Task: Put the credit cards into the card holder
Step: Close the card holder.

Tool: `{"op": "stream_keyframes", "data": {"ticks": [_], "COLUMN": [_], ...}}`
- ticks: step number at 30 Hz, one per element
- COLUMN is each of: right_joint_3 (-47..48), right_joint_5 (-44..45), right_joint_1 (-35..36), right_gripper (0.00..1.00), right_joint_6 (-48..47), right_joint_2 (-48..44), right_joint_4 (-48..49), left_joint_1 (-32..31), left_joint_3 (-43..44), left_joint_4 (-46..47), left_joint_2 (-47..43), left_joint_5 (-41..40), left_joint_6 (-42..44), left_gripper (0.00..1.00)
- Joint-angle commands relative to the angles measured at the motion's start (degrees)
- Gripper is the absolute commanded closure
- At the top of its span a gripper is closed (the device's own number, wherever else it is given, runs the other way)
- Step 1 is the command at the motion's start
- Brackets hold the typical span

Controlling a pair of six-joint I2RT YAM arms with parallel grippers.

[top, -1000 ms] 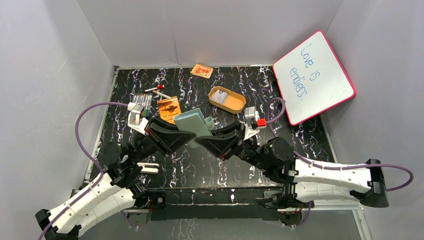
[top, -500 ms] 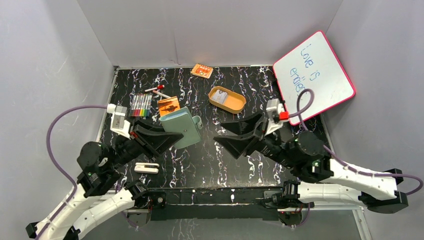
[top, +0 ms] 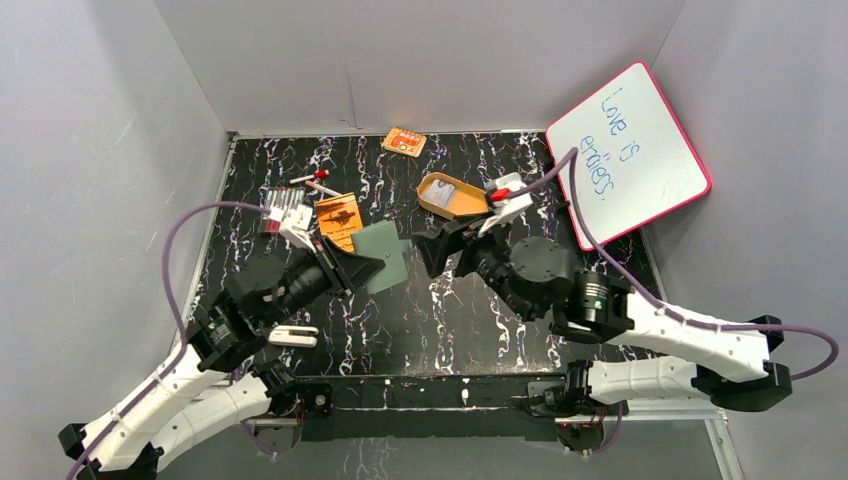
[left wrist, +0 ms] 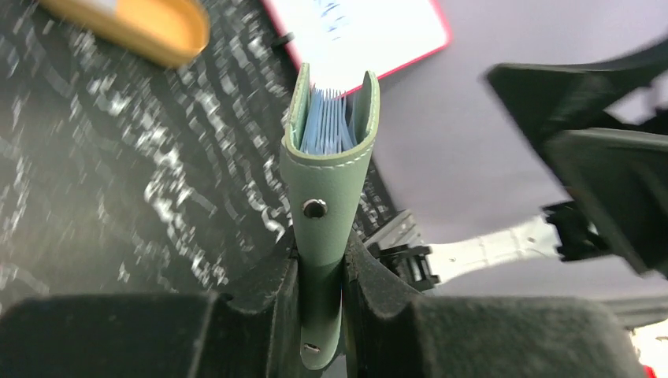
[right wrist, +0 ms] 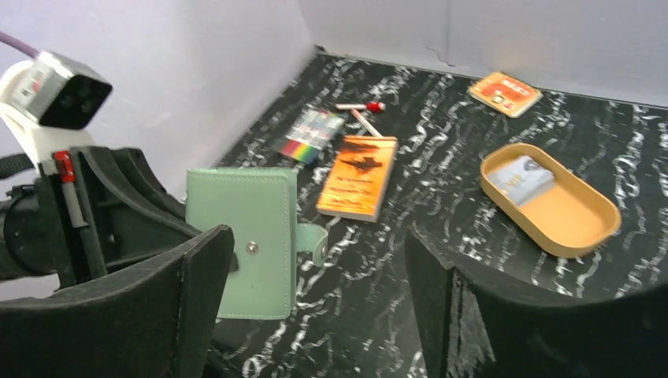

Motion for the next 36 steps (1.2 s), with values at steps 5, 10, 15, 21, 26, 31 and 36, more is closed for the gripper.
{"op": "stream_keyframes", "data": {"ticks": [5,10,15,21,26,31,36], "right_joint_3": [5.0,9.6,6.4,-0.5,-6.7,-14.5,-13.7], "right_joint_5": [-6.4,-37.5,-36.6,-31.9,-38.2,-42.9,-54.3], "right_joint_1": [-9.6,-35.8,-37.6,-37.8,-38.7,-38.6,-38.5], "right_gripper": [0.01,0.01,0.01,0.01,0.03,0.22,0.23], "right_joint_6": [-1.6,9.8,14.6,16.1,12.5,13.7,9.8], "right_joint_2": [5.1,14.3,15.1,9.4,3.7,-3.8,-4.5], "right_joint_4": [-2.7,-13.7,-14.2,-13.1,-9.2,-0.5,-0.1], "left_joint_1": [0.0,0.0,0.0,0.0,0.0,0.0,0.0], "left_joint_3": [-7.9,-4.9,-7.8,-12.3,-15.4,-18.2,-18.4], "left_joint_4": [-2.1,-3.4,-0.2,4.5,10.1,15.3,15.9], "left_joint_2": [-5.8,-2.6,-3.0,-4.0,-2.5,-2.2,-1.0], "left_joint_5": [-13.7,-14.3,-12.6,-11.1,-7.2,-2.6,-0.8], "left_joint_6": [-15.6,-14.7,-13.7,-14.3,-14.3,-12.5,-13.3], "left_gripper": [1.00,1.00,1.00,1.00,1.00,1.00,1.00]}}
